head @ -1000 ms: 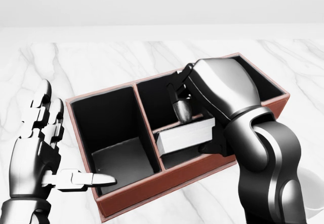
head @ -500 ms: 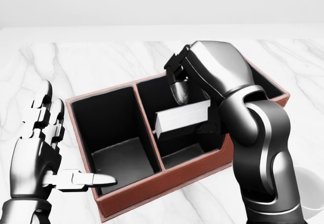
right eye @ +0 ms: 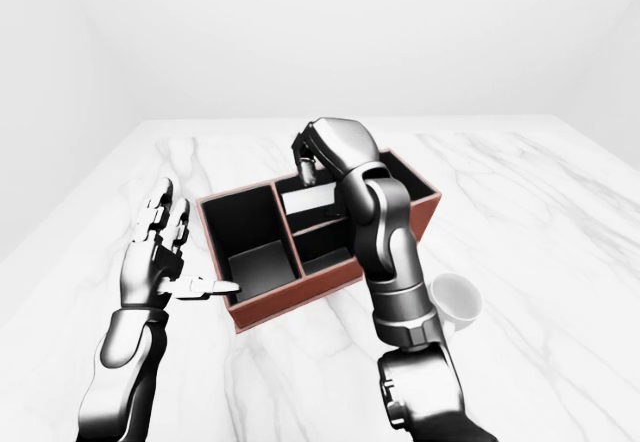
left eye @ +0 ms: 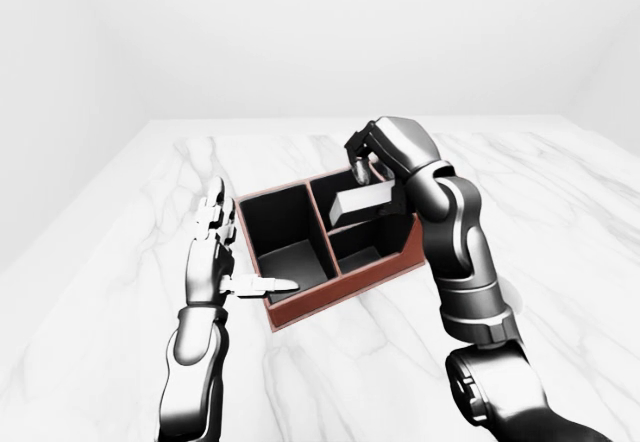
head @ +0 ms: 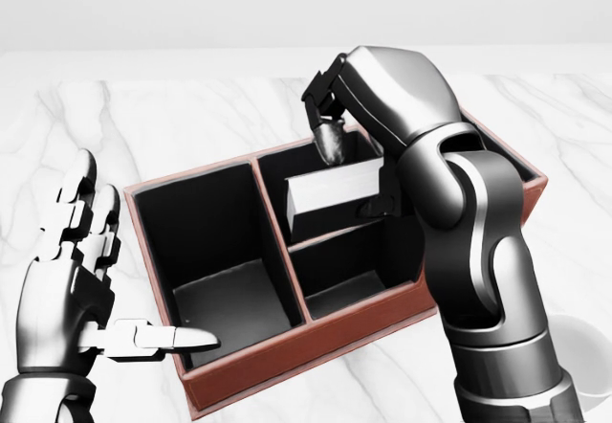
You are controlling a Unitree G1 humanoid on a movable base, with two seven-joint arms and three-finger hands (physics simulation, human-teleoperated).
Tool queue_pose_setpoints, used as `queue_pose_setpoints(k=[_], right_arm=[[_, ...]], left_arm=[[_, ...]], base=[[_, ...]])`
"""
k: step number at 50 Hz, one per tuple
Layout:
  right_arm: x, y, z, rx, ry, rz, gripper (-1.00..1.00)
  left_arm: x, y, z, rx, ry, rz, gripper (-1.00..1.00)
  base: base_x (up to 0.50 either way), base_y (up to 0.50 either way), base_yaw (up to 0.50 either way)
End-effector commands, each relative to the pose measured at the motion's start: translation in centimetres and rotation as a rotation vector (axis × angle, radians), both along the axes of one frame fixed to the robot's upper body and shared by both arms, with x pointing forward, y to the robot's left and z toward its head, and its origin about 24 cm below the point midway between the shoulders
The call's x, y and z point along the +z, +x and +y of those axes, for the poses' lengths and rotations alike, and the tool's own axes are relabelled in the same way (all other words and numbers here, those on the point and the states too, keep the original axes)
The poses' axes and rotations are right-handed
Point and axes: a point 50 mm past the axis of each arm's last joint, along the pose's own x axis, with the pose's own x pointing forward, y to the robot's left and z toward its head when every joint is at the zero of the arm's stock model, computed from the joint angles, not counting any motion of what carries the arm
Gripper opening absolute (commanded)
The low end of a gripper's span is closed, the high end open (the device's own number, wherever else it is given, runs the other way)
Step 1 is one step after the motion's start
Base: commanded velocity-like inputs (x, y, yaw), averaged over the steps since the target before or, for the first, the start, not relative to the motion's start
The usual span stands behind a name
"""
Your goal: Pick up the book and place it in the front compartment of the caddy.
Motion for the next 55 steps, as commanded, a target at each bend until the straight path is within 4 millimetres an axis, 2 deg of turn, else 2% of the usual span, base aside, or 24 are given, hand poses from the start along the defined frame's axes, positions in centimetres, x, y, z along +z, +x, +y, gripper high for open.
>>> queue_pose_setpoints(k=[1, 11, 26, 41, 55], right_arm=[[1.2, 1.0, 0.1, -0.014, 0.013, -0.037, -1.0], [1.3, 2.1, 0.2, -0.028, 0.021, -0.03, -1.0], [0.1, 3.9, 0.1, -0.076, 0.019, 0.001, -1.0], [-0.7, 4.9, 1.0, -0.07, 0.001, 0.012, -1.0], [-0.4, 5.3, 2.0, -0.047, -0.003, 0.009, -1.0]], left_arm=[[0.0, 0.0, 0.0, 0.001, -0.001, -0.002, 1.0], [-0.1, 0.0, 0.0, -0.001, 0.0, 0.002, 1.0], [0.1, -0.1, 0.0, 0.0, -0.001, -0.005, 1.0], [-0.1, 0.1, -0.1, -0.003, -0.001, 0.004, 1.0], [-0.2, 0.0, -0.1, -0.003, -0.001, 0.007, 1.0]], base=[[0.0, 0.0, 0.0], [0.0, 0.0, 0.0], [0.0, 0.0, 0.0], [0.0, 0.0, 0.0], [0.0, 0.0, 0.0]])
